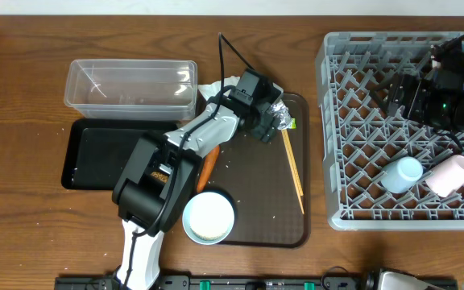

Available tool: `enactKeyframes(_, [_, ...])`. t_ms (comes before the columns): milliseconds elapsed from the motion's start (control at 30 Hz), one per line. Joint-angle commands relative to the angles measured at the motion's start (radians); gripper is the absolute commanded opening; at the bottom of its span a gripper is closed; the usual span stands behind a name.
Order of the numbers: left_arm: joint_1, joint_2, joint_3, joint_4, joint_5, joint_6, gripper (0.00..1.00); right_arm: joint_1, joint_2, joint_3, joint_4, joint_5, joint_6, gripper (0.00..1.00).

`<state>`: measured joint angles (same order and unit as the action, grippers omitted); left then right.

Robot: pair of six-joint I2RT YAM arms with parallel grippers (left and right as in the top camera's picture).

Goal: Sort waste into correct bins and load items into the dishwasher rack
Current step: 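Grasp the foil and yellow wrapper on the brown tray with left gripper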

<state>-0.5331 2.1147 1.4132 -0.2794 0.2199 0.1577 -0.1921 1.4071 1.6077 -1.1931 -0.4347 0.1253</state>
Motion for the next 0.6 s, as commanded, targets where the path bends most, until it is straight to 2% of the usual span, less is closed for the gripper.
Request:
enactKeyframes(0, [0.004, 0.04, 0.006, -0.005, -0.029, 0.01, 0.84, 0.01, 0.006, -0.002, -0.003, -0.01, -0.008, 0.94])
enactKeyframes(33, [0.003, 0.053, 0.006, -0.014, -0.024, 0.01, 0.83, 0.01, 0.006, -0.002, -0.003, -0.01, -0.008, 0.94])
enactKeyframes(133, [-0.01, 0.07, 0.006, -0.055, -0.022, 0.01, 0.72, 0.01, 0.006, -0.002, -0.003, -0.01, -0.008, 0.93])
enactKeyframes(200, [-0.016, 0.069, 0.006, -0.066, -0.022, 0.01, 0.58, 0.01, 0.006, -0.002, -0.003, -0.01, -0.008, 0.93])
enactKeyframes(267, [-0.018, 0.063, 0.006, -0.07, -0.022, 0.01, 0.36, 0.01, 0.007, -0.002, -0.002, -0.01, -0.007, 0.93])
enactKeyframes(400, [-0.018, 0.037, 0.008, -0.117, -0.022, 0.002, 0.06, 0.01, 0.007, -0.002, -0.005, -0.01, -0.007, 0.93])
enactKeyframes(567, [-0.015, -0.04, 0.009, -0.177, -0.023, 0.003, 0.06, 0.01, 0.007, -0.003, -0.003, -0.01, -0.007, 0.93])
